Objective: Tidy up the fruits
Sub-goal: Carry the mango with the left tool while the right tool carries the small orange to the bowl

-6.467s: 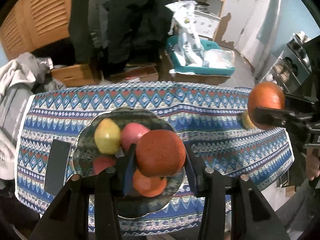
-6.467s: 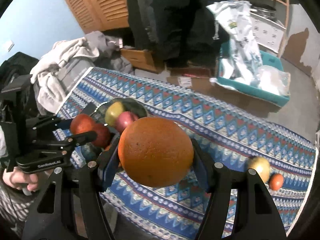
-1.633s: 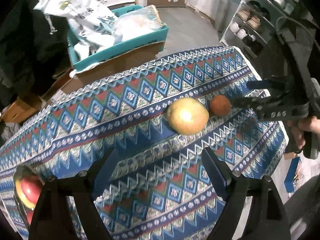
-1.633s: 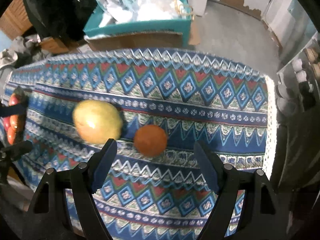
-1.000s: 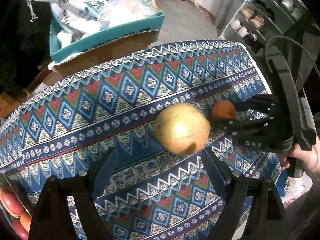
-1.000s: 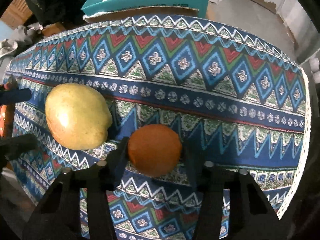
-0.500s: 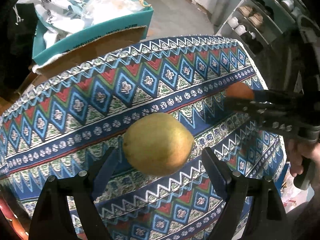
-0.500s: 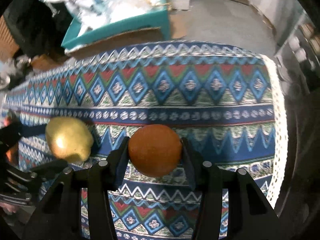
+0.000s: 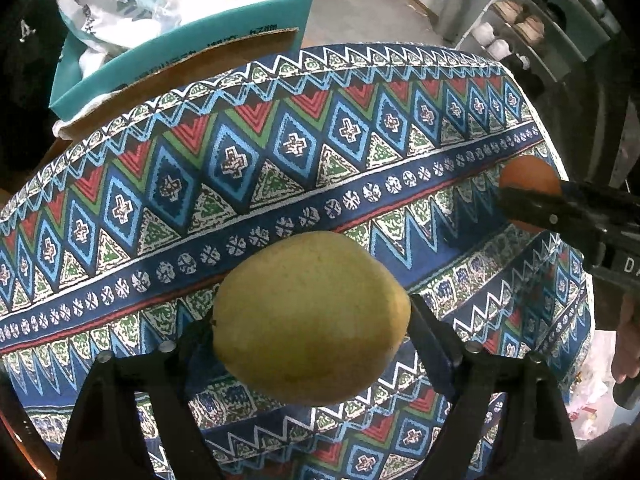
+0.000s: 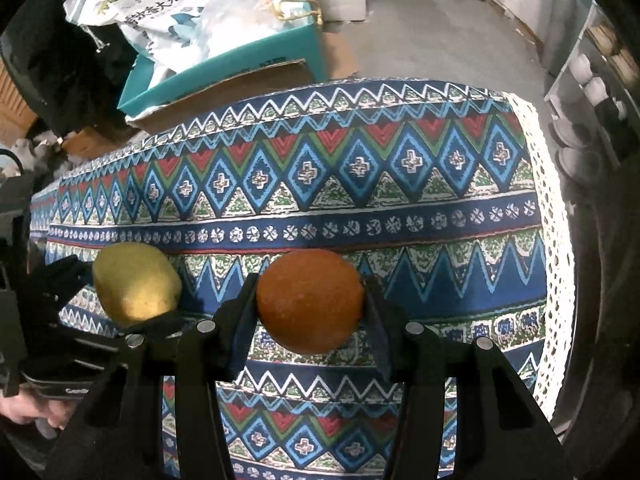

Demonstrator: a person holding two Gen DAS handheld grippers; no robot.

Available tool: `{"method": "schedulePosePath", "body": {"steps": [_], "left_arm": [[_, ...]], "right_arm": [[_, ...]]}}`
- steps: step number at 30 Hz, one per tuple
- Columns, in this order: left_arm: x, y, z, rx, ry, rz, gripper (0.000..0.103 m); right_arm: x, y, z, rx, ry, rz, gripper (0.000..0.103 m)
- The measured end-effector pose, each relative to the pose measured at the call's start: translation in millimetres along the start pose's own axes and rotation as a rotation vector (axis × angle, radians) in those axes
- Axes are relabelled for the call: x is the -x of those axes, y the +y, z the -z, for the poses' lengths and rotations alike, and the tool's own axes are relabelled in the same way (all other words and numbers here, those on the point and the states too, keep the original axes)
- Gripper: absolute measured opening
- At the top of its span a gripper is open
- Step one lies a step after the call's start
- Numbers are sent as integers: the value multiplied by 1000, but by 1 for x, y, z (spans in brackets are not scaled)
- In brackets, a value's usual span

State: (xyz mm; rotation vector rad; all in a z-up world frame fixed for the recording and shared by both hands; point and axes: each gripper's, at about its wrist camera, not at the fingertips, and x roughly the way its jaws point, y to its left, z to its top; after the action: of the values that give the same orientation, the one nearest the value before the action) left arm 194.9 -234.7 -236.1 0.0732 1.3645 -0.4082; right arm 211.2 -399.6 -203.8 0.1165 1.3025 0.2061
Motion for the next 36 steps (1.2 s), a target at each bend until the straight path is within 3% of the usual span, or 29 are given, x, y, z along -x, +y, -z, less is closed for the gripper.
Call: {"method": "schedulePosePath", "body": {"steps": [13,36], "left_arm": [[7,-10,10,-55,-46,-52,84],[104,14,42,-86,-146,-88,84]], "right_arm": [[6,19,-2,28,-28,3,49],[72,88,11,147,-138,-64,49]]}}
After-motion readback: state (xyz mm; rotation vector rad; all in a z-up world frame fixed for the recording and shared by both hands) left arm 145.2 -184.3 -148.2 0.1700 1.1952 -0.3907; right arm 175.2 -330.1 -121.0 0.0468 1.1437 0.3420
